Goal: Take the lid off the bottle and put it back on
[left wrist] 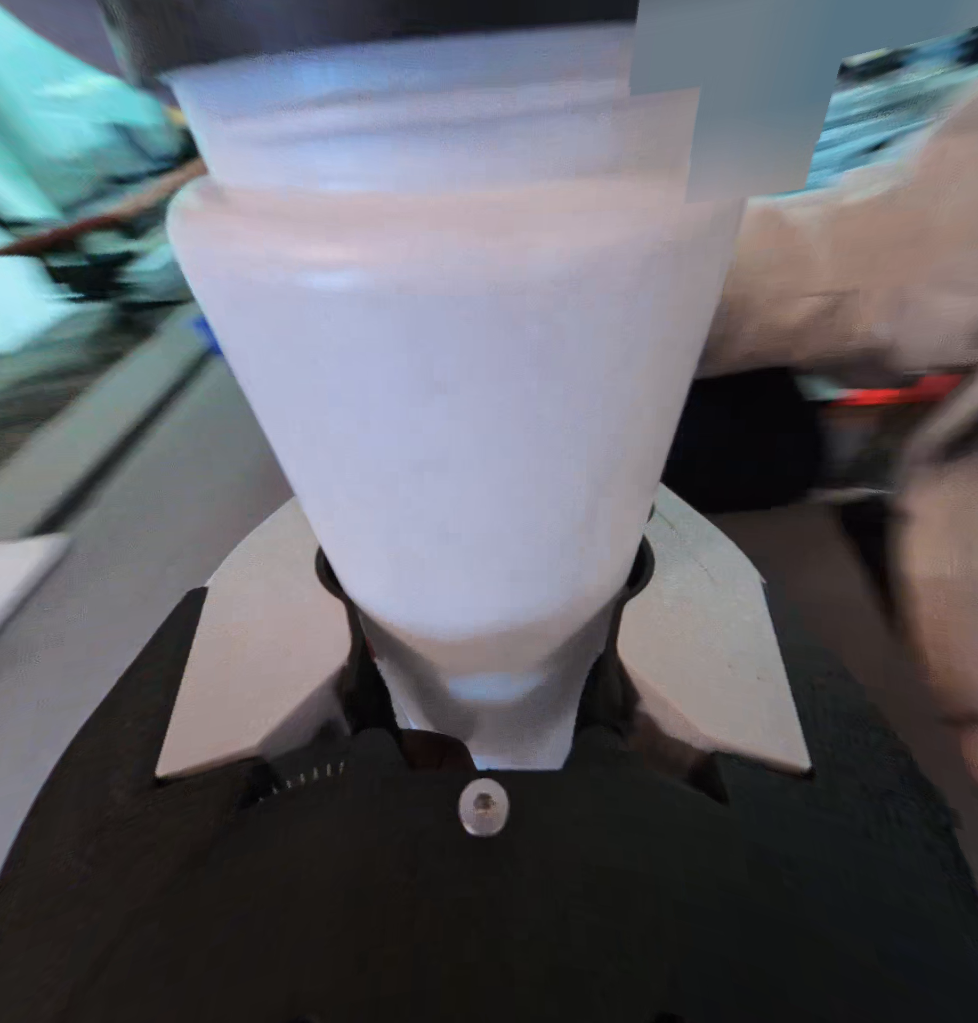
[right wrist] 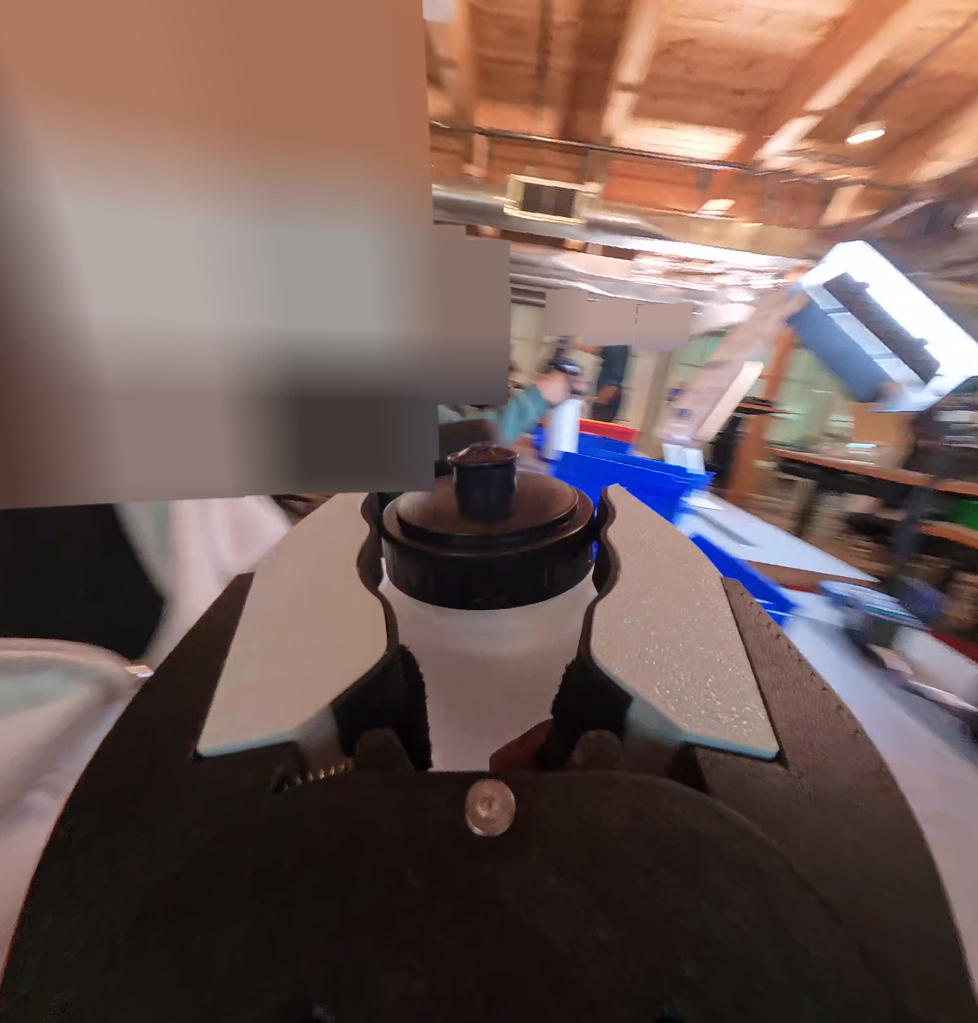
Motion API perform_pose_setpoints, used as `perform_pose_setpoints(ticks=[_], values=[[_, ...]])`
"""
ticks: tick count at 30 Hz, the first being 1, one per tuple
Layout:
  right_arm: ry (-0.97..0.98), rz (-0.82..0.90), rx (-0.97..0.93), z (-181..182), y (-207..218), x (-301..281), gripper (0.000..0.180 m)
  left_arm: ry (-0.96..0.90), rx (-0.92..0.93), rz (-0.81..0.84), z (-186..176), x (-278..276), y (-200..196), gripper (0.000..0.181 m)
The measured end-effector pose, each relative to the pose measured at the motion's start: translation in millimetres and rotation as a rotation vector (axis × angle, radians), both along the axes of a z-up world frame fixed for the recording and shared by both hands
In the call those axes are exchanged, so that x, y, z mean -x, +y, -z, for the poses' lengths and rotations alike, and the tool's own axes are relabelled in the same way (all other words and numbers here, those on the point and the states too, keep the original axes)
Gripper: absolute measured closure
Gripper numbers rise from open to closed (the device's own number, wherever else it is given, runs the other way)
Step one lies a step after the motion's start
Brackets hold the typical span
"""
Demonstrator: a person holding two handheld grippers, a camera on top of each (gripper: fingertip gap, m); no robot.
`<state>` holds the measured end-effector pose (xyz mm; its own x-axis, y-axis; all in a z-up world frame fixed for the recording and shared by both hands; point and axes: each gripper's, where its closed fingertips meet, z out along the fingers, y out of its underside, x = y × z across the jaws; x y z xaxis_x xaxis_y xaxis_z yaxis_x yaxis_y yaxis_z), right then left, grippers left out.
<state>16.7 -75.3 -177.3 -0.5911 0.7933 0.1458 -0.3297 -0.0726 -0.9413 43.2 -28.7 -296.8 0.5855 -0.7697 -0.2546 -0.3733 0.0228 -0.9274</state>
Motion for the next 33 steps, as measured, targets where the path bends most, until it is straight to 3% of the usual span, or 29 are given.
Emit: perform_pose_setpoints(ticks=[3,5,7,11,14,16,17,18,21,26,31,33], values=[[-0.050,-0.261,0.062,1,-23,-14,0.105,-0.078,0.162,0.317,4,-26,-43,0.080],[-0.052,-0.337,0.118,0,-26,-16,0.105,-0.107,0.195,0.365,3,-29,-50,0.080],[0.034,-0.232,0.188,-9,-10,-10,0.099,-0.118,0.144,0.248,-1,-21,-33,0.080],[0.127,0.101,0.226,-18,32,5,0.076,-0.063,0.000,-0.206,-4,26,23,0.080],[0.070,0.261,0.078,-5,31,21,0.081,0.008,-0.084,-0.446,-5,55,42,0.080],[0.035,0.377,-0.019,5,32,31,0.085,0.074,-0.128,-0.505,-4,62,45,0.080],[0.018,0.420,-0.070,11,33,34,0.102,0.107,-0.144,-0.508,-2,61,45,0.080],[0.024,0.418,-0.106,13,29,33,0.103,0.119,-0.147,-0.495,-1,58,44,0.080],[0.040,0.274,-0.143,10,13,22,0.104,0.076,-0.113,-0.271,-1,31,27,0.080],[-0.033,-0.216,0.048,-1,-22,-13,0.104,-0.110,0.133,0.302,-3,-29,-42,0.080],[0.017,-0.544,0.205,-15,-33,-42,0.104,-0.159,0.324,0.576,1,-40,-85,0.080],[0.107,-0.579,0.315,-33,-19,-54,0.104,-0.190,0.289,0.543,-6,-39,-79,0.080]])
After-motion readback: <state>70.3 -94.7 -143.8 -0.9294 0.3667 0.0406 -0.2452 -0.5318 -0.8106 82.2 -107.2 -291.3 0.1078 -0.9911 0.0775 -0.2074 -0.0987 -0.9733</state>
